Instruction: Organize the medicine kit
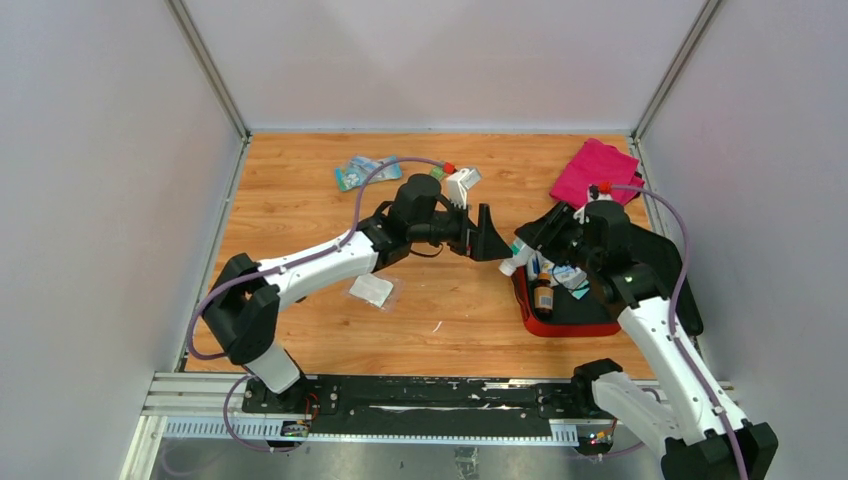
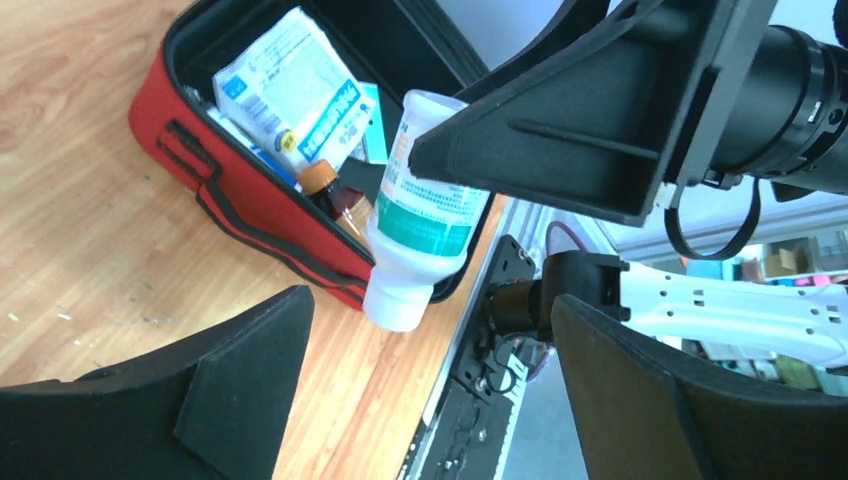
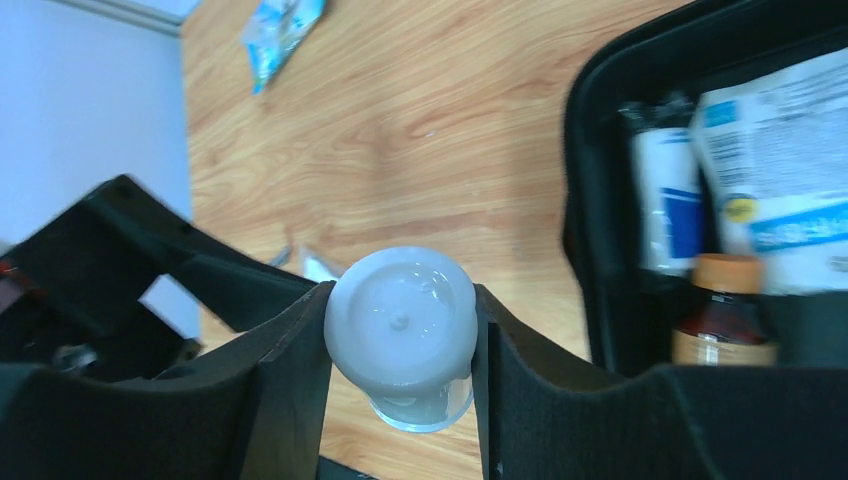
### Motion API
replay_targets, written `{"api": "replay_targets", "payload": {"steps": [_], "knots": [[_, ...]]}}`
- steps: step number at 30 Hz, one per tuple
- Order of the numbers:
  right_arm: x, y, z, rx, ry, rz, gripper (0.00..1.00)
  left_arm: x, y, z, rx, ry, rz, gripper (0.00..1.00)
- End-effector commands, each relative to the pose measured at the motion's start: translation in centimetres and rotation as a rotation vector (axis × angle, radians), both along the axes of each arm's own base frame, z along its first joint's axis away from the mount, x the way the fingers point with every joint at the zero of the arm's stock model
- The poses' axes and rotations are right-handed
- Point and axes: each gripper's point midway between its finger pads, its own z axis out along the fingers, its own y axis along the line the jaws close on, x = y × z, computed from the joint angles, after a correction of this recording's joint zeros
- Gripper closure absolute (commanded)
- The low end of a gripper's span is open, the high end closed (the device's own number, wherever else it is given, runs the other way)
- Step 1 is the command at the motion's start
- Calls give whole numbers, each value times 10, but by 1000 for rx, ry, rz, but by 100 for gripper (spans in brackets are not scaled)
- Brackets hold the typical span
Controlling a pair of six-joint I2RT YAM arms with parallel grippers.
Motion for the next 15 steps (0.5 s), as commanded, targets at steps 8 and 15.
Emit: {"api": "replay_targets", "payload": {"steps": [8, 15], "knots": [[-29, -110, -17, -686, 215, -135, 95, 34, 55, 6, 211, -145, 177, 0], [-38, -134, -54, -917, 463, -39, 94, 42, 72, -5, 252, -134, 217, 0]]}}
